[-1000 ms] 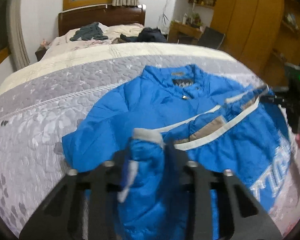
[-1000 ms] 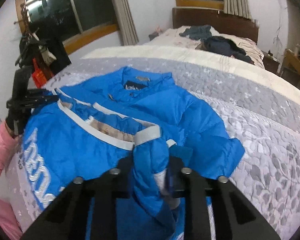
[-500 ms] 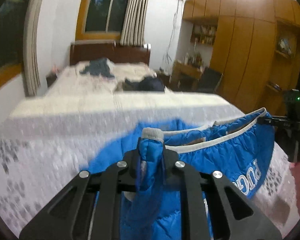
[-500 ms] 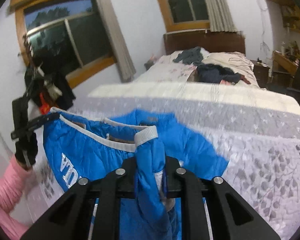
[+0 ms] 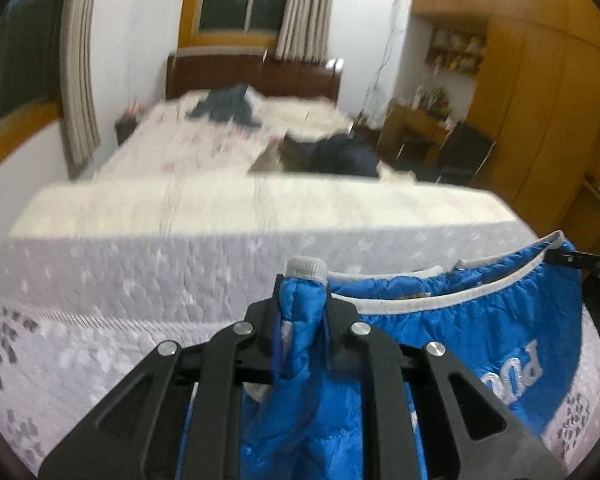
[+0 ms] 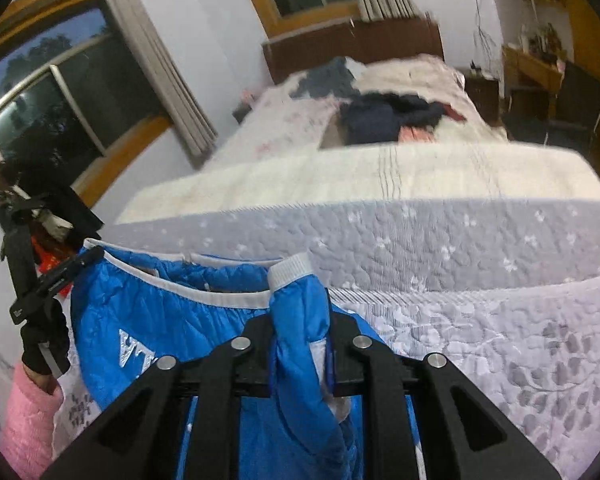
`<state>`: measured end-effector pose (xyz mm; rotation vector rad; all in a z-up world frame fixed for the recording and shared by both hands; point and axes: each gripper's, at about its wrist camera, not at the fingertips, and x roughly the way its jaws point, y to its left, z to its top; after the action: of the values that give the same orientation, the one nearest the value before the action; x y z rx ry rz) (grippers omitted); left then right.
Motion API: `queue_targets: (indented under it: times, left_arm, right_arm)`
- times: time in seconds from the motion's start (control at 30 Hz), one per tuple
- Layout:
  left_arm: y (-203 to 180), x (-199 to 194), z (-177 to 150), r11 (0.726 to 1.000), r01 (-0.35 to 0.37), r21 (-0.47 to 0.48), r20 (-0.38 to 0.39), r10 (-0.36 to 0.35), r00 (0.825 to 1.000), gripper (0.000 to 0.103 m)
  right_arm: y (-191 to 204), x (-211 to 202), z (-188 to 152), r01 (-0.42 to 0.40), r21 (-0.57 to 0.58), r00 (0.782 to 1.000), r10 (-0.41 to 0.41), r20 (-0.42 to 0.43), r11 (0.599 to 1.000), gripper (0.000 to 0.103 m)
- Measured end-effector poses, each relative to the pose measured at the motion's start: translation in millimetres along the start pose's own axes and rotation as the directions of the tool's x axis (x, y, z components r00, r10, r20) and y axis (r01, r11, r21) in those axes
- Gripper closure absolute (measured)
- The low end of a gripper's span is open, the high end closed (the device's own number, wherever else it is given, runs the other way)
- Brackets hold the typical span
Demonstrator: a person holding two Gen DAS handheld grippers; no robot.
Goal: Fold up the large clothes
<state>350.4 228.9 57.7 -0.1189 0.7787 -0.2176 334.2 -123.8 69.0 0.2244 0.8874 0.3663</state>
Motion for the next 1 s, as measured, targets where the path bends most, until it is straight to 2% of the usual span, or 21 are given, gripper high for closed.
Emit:
queue_targets:
  times: [0.23, 0.4, 0.6, 0.7, 0.8, 0.9, 1.0]
  left_arm:
    - [27, 66, -22, 0.998, -0.047, -0.04, -0.137, 0.041, 0.99, 0.084]
    - [46, 84, -30, 0.995, -0.039, -0.094, -0.18, 0.021, 0.984, 0.075]
    - [57, 92, -38, 0.986, -0.03, -0.164, -0.21, -0.005, 0.978, 0.063]
    - [60, 87, -36, 0.981, -0.049, -0.19, -0.218, 0.006, 0.976, 0.055]
    - [66, 67, -27, 0.97, -0.043, -0.24, -0.193, -0.005, 0.981, 0.055]
    - [71, 31, -17, 0.958, -0.022, -0.285, -0.128, -0.016, 0.992, 0.055]
    - [59, -12, -12, 0.967, -0.012, -0.256, -0.069, -0.006, 0.998, 0.054]
  right_arm:
    - [-26, 66, -9, 0.03, 0.061, 0.995, -0.024, -0.094, 0.998, 0.085]
    - [-46, 97, -22, 0.031, 0.119, 0.991, -0.015, -0.132, 0.992, 0.083]
    - [-61, 112, -34, 0.008, 0.182, 0.99, 0.019, -0.143, 0.983, 0.077]
    - [-61, 107, -33, 0.005, 0.197, 0.99, 0.023, -0.137, 0.98, 0.074]
    - [-59, 87, -30, 0.011, 0.203, 0.994, 0.011, -0.109, 0.979, 0.069]
    - [-59, 52, -29, -0.018, 0.206, 0.997, 0.033, -0.067, 0.978, 0.066]
    - [-54, 16, -36, -0.046, 0.179, 0.997, 0.055, -0.05, 0.983, 0.059]
